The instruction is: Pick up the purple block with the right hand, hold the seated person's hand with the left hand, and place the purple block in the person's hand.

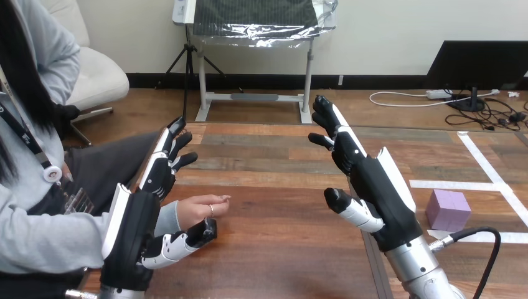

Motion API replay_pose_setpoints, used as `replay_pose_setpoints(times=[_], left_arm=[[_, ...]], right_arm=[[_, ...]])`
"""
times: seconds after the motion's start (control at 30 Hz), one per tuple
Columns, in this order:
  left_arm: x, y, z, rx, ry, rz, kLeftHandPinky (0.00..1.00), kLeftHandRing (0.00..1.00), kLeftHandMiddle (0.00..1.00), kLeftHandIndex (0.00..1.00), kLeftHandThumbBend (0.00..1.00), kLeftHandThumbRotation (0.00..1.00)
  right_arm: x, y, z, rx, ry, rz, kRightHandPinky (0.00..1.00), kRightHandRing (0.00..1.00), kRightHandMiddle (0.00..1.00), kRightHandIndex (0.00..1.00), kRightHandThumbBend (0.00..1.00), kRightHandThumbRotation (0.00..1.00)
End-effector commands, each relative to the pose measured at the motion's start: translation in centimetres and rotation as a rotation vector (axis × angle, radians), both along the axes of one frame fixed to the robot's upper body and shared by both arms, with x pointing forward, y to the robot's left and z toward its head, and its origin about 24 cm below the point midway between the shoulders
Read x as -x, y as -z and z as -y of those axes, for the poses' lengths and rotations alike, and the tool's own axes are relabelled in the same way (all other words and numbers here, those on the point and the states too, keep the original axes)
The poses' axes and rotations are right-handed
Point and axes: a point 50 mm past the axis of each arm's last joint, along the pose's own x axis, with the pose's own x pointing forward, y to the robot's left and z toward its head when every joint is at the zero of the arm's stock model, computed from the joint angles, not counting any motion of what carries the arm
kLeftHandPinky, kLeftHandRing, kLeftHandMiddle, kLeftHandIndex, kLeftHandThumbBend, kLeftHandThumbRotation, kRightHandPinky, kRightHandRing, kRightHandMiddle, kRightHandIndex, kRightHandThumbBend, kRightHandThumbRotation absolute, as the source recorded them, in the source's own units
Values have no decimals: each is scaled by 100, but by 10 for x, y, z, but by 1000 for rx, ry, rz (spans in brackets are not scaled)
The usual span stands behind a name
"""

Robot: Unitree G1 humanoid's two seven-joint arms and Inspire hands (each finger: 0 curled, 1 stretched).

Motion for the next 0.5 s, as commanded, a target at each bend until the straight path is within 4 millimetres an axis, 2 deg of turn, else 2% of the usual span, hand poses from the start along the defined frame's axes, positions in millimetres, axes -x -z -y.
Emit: replay_pose_setpoints(times=[0.0,0.47], left_arm=[[-18,-20,1,4,12,94,84,94,98,96,100,72],[-19,-20,1,12,13,87,85,95,99,97,100,71]], right_arm=[[-18,-23,-2,-1,2,89,91,99,100,100,100,89],[-23,-28,2,38,15,99,92,99,100,100,100,89]])
